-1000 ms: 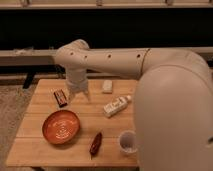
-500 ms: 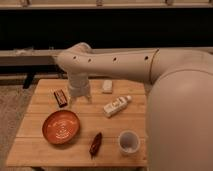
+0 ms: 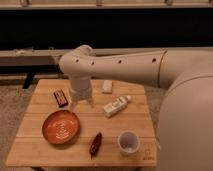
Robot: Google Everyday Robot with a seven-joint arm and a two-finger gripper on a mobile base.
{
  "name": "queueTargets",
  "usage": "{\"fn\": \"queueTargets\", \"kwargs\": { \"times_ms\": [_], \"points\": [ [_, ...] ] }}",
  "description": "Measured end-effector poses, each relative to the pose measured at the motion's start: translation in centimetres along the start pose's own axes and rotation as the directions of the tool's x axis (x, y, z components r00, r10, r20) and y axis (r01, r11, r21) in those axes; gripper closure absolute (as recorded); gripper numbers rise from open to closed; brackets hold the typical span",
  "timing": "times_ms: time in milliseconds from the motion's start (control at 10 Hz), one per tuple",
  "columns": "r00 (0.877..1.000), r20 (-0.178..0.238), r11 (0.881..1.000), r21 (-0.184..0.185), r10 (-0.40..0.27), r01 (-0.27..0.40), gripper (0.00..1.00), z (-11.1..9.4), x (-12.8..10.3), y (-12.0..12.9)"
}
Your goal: Move the arm in a circular motion
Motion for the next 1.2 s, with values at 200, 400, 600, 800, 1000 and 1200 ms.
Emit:
{"fn": "queueTargets", "kwargs": {
  "times_ms": [200, 400, 600, 800, 1000, 1200],
  "points": [
    [1.0, 0.004, 1.0, 0.001, 0.012, -0.012, 0.35, -0.3, 1.3, -0.7],
    [1.0, 0.017, 1.0, -0.006, 0.024, -0.024, 0.35, -0.6, 2.7, -1.6],
    [0.999, 0.028, 1.0, -0.014, 0.028, -0.027, 0.35, -0.8, 3.7, -1.3],
    [0.998, 0.039, 0.999, -0.016, 0.044, -0.044, 0.35, -1.1, 4.9, -2.2],
    [0.998, 0.041, 0.999, -0.021, 0.045, -0.044, 0.35, -1.2, 5.3, -1.7],
    [0.997, 0.046, 0.998, -0.027, 0.062, -0.061, 0.35, -1.3, 6.5, -2.0]
  ]
}}
